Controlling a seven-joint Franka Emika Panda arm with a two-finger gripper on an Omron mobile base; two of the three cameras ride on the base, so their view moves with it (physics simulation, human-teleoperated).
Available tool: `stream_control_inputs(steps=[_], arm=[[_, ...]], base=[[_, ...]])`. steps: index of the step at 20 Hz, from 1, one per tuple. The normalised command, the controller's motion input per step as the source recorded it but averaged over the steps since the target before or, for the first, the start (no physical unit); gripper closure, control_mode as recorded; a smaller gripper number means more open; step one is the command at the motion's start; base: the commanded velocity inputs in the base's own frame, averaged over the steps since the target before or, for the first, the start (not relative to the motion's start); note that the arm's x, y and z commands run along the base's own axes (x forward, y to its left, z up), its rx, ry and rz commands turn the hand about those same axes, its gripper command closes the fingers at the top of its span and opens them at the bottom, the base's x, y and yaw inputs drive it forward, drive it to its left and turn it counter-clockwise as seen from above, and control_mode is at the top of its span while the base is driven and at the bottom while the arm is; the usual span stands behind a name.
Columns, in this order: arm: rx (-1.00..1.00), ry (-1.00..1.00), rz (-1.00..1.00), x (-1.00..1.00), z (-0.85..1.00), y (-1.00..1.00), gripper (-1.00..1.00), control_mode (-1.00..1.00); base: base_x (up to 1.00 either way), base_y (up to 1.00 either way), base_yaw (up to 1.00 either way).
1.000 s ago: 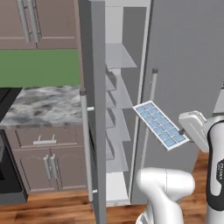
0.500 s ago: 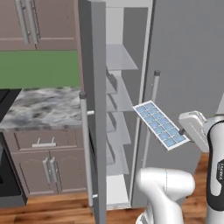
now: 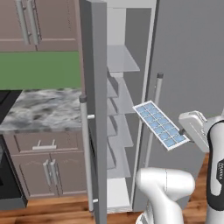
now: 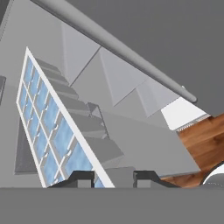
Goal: The ice cube tray has been filled with water. Take the tray and place it in the freezer to make ice. Close the freezer door after placing the tray.
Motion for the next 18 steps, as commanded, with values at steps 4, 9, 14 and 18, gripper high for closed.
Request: stream_control_inputs(steps=[4, 9, 14, 18], arm=[[0.00, 0.00, 0.00, 0.00, 0.00, 0.00, 1.00, 1.00], [0.00, 0.00, 0.00, 0.00, 0.00, 0.00, 1.00, 1.00], [0.00, 0.00, 0.00, 0.00, 0.00, 0.00, 1.00, 1.00], [0.00, 0.00, 0.00, 0.00, 0.00, 0.00, 1.00, 1.00]], base=[[0.32, 0.27, 0.00], [0.29, 0.38, 0.00], [0.34, 0.46, 0.00], [0.36, 0.35, 0.00]])
